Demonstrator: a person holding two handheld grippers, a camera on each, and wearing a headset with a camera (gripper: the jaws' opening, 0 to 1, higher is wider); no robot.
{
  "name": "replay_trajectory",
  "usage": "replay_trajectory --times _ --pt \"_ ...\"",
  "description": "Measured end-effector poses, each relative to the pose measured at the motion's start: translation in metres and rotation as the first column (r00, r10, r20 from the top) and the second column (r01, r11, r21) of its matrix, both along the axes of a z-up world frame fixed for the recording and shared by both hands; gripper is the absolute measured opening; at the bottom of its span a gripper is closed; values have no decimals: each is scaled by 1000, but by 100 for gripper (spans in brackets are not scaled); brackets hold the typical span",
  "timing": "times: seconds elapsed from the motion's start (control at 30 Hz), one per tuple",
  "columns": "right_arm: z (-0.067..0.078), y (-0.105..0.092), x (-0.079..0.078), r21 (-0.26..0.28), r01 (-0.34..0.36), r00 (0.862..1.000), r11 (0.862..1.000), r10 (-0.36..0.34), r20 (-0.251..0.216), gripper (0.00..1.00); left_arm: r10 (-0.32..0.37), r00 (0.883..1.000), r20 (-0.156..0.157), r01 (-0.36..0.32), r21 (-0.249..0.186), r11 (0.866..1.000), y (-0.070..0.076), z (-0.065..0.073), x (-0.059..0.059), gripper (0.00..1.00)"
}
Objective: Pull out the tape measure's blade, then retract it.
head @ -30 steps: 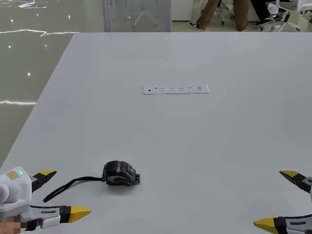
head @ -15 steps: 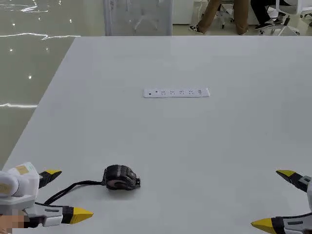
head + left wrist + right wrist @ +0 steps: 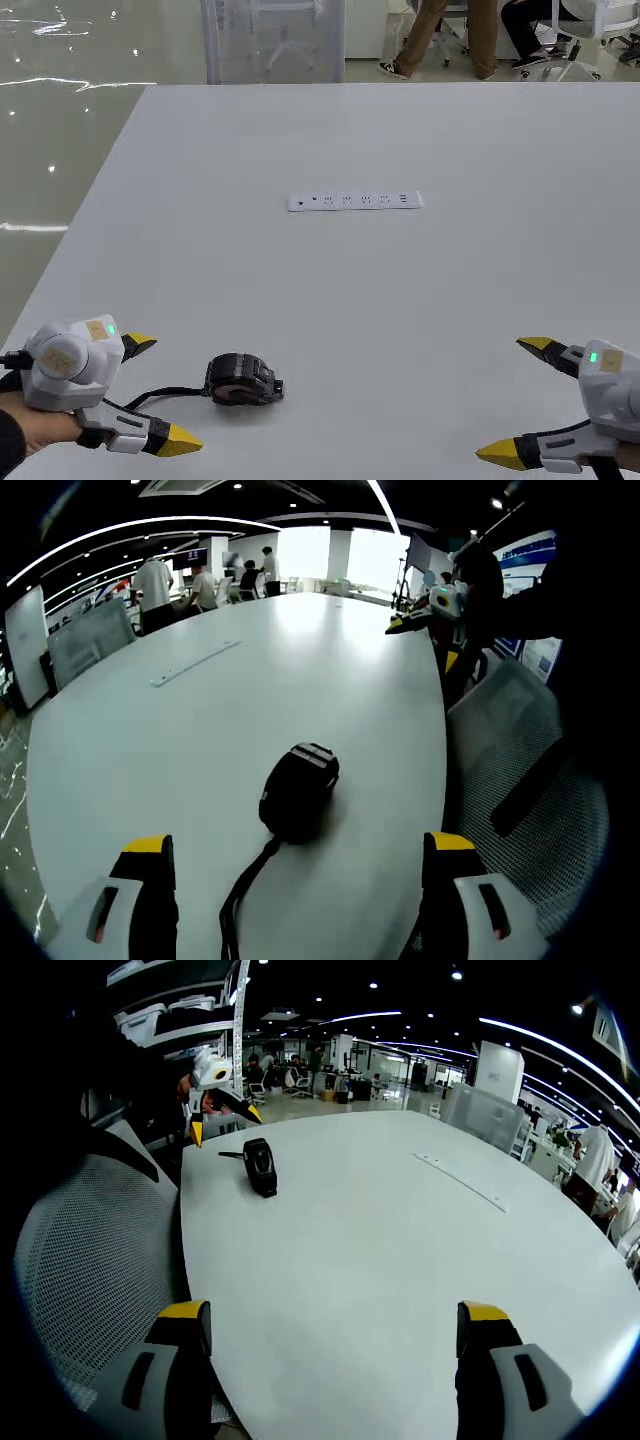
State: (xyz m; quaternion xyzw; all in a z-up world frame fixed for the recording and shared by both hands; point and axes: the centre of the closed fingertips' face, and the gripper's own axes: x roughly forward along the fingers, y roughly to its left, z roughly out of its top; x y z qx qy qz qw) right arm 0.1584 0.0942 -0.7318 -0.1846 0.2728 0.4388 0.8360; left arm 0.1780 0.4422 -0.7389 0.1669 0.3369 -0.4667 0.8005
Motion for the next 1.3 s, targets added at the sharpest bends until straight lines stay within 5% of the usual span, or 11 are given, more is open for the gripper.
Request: replay_trajectory --times 0.17,0.43,0.57,0.83,0.97,1.3 --pt "2 17 9 -4 -32 999 999 32 2 100 -102 995 0 102 50 994 -13 -6 3 96" --pt "3 48 20 0 -118 993 993 118 19 100 -237 971 -12 236 118 964 -30 -13 14 89" --pt "0 63 26 1 -154 988 988 154 18 100 -294 954 -60 299 127 946 -35 -18 16 83" --pt "-5 94 33 -2 -227 974 974 227 19 100 -349 934 -80 358 167 919 -49 -29 27 67" --pt "-9 112 40 13 -245 969 969 245 14 99 -422 903 -81 428 241 871 -56 -39 28 54" --pt "-28 154 43 23 -299 954 954 299 -25 93 -428 898 -101 439 258 861 -58 -54 28 43"
